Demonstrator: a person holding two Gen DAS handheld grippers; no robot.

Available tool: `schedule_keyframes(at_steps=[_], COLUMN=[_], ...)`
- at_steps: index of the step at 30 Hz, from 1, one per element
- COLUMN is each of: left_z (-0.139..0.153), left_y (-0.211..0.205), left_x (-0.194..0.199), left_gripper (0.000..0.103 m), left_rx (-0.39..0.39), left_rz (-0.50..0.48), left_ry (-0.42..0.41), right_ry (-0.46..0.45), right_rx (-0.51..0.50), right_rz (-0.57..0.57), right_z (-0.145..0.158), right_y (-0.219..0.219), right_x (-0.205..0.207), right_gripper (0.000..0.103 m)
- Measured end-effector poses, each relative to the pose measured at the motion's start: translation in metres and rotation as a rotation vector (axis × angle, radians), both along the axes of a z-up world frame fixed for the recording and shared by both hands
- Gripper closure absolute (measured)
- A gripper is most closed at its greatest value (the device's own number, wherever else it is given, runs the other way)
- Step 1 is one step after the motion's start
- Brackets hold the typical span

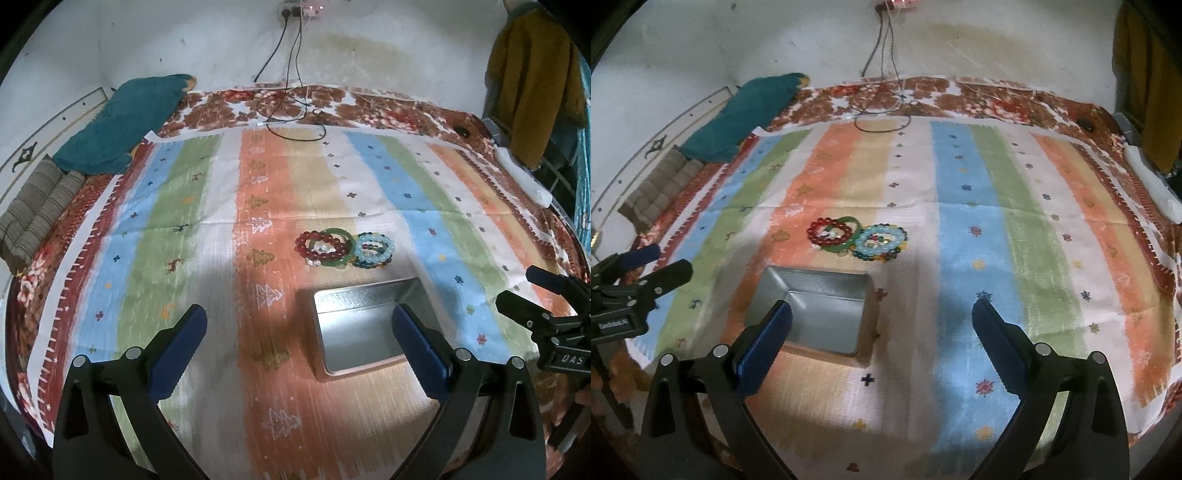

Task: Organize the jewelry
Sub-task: 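Lower left gripper over red bead bracelet while right gripper nears light blue bracelet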

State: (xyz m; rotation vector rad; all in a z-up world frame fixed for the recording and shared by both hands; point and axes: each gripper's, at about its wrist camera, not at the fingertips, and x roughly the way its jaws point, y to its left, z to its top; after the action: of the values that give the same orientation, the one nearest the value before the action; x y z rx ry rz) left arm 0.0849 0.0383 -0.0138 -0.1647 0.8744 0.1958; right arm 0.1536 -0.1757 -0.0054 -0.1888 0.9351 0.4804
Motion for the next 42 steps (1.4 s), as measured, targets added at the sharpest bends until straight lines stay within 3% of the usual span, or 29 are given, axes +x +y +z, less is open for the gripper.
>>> schedule_keyframes(at_steps=[10,32,42], left_z=[-0.005,-0.039,-0.055], left_y=[0.009,0.029,0.034], left_x=[0.027,0.097,0.124], left_gripper=[0.006,0.006,0.012], left_rx=[-0.005,-0.005,-0.005], left_rz=[0.002,-0.004,-0.015], left_ry=[0.035,0.158,0.201], right_ry=[-0.01,0.109,0.162], right_rx=[-0.029,-0.092,-0.114], right_rz=[-0.031,-0.031,-0.043], right_z=[-0.004,-0.035,-0.051], right_y=[0.008,0.034,0.042], right_x=[0.028,0.082,0.107], right_gripper=[0.004,0.004,0.005])
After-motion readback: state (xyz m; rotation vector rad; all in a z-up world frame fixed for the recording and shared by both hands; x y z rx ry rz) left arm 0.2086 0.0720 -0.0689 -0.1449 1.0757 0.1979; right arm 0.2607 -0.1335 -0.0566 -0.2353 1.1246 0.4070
